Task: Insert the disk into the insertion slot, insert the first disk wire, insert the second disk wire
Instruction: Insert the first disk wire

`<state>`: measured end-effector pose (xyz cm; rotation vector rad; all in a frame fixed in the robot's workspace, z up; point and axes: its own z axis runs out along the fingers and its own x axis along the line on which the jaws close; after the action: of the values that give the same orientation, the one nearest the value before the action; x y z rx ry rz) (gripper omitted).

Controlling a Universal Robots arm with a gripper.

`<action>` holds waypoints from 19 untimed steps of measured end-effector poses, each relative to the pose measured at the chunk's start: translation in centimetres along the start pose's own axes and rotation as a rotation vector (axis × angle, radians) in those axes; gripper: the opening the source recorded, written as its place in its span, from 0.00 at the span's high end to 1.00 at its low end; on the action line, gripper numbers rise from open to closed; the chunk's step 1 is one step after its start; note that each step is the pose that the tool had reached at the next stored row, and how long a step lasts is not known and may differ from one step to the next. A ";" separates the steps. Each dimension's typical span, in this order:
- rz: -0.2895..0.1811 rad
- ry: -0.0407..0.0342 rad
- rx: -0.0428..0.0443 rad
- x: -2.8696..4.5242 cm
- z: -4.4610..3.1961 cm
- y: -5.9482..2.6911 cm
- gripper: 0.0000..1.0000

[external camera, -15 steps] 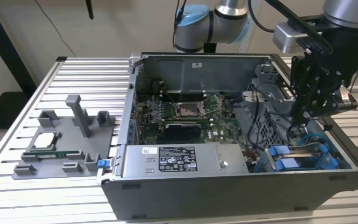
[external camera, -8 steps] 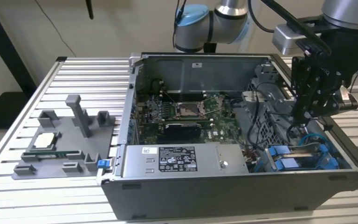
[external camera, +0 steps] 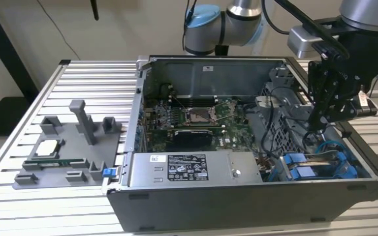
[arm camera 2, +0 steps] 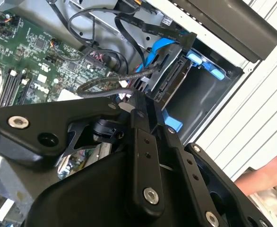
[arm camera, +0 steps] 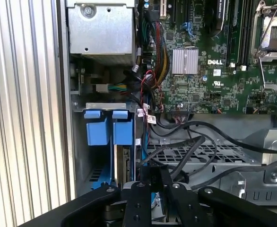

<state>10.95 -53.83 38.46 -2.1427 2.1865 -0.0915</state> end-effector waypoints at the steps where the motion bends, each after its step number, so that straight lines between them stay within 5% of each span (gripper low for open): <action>1: 0.000 0.0001 0.0000 0.00 0.01 0.00 1.00; 12: 0.000 0.0011 -0.0030 0.20 0.19 -0.13 1.00; 19: 0.000 0.0020 -0.0466 0.88 0.37 -1.32 1.00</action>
<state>12.29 -54.73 38.21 -2.1670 2.2118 -0.0431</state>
